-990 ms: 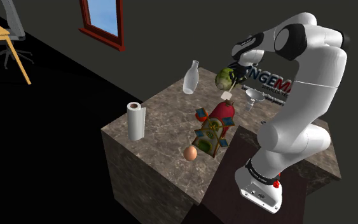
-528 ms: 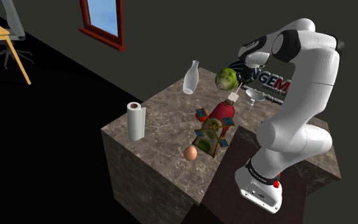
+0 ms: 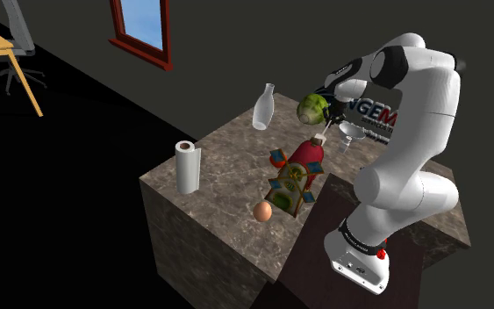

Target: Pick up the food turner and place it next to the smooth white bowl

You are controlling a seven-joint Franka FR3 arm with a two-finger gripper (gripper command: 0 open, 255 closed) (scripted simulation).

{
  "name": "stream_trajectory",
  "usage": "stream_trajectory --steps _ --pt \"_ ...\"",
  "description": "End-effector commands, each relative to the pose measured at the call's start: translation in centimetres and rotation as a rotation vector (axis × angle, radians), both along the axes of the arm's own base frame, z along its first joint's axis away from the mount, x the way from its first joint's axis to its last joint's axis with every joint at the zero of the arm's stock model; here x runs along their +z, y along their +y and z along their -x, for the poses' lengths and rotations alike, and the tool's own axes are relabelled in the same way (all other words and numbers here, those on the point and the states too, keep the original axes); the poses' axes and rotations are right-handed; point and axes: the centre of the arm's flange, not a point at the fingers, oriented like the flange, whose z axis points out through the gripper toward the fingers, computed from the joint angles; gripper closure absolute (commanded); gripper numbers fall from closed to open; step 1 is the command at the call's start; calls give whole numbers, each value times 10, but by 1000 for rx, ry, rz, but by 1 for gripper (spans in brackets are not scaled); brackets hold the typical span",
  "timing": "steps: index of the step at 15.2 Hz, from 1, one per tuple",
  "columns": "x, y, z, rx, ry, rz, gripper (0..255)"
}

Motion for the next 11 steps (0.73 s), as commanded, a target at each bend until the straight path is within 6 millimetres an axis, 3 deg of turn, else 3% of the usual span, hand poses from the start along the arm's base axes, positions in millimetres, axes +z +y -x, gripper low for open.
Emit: stream_trajectory --steps 1,11 --pt "-10 0 1 0 0 0 255" --pt "-62 0 0 0 0 0 255"
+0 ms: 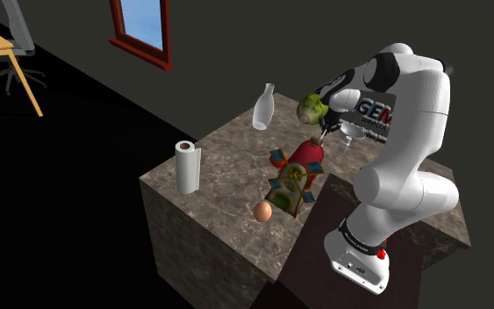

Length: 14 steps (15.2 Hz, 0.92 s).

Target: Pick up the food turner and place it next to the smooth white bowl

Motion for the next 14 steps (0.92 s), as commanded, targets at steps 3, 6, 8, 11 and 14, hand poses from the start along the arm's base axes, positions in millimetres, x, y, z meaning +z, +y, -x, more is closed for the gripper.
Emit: stream_trajectory --steps 3,6,8,11,14 --pt "-18 -1 -1 0 0 0 255" --pt "-18 -1 -1 0 0 0 255" --pt "-18 -1 -1 0 0 0 255" --pt "-18 -1 -1 0 0 0 0" --pt "-18 -1 -1 0 0 0 0"
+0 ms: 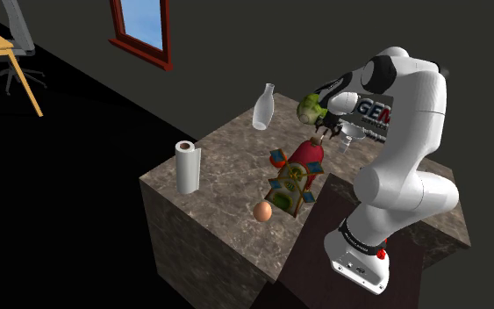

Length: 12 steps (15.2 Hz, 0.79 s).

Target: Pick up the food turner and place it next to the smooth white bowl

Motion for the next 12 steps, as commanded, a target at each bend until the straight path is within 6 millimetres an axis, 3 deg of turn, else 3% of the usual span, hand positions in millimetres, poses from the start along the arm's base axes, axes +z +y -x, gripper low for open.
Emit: stream_trajectory --steps 1,2,6,12 --pt "0 0 0 0 0 0 0" --pt "0 0 0 0 0 0 0" --pt "50 3 0 0 0 0 0" --pt "50 3 0 0 0 0 0"
